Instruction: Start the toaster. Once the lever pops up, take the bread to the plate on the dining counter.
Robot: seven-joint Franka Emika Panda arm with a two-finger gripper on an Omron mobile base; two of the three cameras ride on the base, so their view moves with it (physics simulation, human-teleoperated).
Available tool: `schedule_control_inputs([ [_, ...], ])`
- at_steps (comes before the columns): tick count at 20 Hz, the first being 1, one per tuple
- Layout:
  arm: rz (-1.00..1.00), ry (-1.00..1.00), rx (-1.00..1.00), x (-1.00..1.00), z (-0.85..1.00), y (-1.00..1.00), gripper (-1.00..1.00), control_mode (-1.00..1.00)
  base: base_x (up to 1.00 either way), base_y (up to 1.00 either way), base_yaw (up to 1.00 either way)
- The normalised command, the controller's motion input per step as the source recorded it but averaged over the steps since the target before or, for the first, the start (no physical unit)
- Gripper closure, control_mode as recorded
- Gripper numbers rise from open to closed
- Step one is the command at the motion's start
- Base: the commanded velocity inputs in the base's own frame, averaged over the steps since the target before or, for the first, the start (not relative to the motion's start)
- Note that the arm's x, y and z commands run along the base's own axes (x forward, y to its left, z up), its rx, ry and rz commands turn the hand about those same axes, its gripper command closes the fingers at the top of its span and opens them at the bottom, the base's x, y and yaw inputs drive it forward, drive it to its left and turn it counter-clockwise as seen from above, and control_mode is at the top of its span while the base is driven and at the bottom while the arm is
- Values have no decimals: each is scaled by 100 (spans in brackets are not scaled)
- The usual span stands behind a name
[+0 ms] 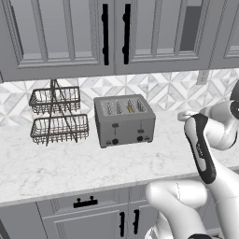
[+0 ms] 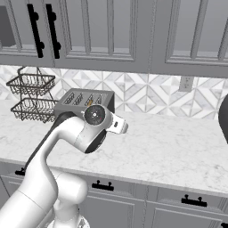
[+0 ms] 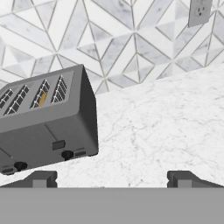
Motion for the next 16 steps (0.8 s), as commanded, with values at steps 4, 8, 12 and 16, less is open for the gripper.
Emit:
schedule_control_inputs([
  [4, 0, 0, 0, 0, 0, 0, -100, -100, 0, 0, 0],
  [8, 0, 0, 0, 0, 0, 0, -100, -100, 0, 0, 0],
  [12, 0, 0, 0, 0, 0, 0, -100, -100, 0, 0, 0],
  [16, 0, 0, 0, 0, 0, 0, -100, -100, 0, 0, 0],
])
